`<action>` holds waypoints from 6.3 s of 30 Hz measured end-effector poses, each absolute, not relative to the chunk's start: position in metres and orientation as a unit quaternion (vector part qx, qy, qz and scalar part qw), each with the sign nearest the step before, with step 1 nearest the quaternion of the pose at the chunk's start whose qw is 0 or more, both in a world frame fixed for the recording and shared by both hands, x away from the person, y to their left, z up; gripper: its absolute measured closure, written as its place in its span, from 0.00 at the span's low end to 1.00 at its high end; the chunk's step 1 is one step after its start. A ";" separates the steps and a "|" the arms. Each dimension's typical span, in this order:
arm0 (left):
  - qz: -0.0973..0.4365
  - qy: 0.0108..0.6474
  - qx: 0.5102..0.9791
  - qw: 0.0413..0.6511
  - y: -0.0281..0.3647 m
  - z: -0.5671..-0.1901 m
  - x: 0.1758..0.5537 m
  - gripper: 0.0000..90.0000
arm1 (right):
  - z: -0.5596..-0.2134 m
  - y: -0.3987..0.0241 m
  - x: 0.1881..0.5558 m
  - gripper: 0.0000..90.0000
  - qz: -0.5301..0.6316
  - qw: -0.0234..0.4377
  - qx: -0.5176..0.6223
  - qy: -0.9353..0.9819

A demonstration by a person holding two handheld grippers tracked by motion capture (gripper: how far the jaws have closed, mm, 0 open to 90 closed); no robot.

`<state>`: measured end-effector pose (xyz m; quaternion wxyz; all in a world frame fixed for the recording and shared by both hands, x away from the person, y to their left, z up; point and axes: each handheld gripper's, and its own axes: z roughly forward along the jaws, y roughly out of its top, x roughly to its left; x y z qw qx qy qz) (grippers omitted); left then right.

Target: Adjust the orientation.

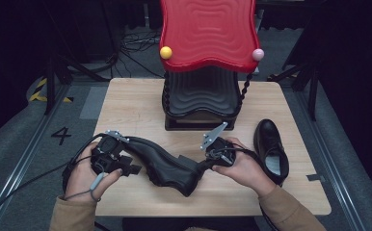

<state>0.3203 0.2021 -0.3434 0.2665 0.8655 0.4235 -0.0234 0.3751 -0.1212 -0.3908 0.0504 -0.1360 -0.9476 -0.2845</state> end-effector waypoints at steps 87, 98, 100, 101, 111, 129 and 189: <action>-0.018 0.431 0.859 0.275 0.212 -0.340 0.319 0.54 | -0.414 -0.069 0.404 0.94 -0.183 0.009 -0.112 -0.977; -0.020 0.428 0.859 0.279 0.210 -0.340 0.324 0.54 | -0.402 -0.077 0.374 0.93 -0.205 0.010 -0.108 -0.973; -0.020 0.427 0.860 0.279 0.209 -0.340 0.327 0.54 | -0.400 -0.080 0.372 0.93 -0.213 0.008 -0.102 -0.972; -0.021 0.424 0.862 0.278 0.208 -0.340 0.329 0.54 | -0.398 -0.083 0.369 0.93 -0.218 0.008 -0.103 -0.970; -0.029 0.395 0.876 0.277 0.185 -0.338 0.346 0.54 | -0.379 -0.123 0.340 0.92 -0.225 0.004 -0.139 -0.964; -0.047 0.357 0.892 0.275 0.154 -0.338 0.370 0.53 | -0.376 -0.169 0.330 0.90 -0.190 -0.039 -0.253 -0.948; -0.052 0.359 0.890 0.276 0.153 -0.339 0.374 0.51 | -0.350 -0.276 0.352 0.63 -0.220 -0.035 -0.453 -0.863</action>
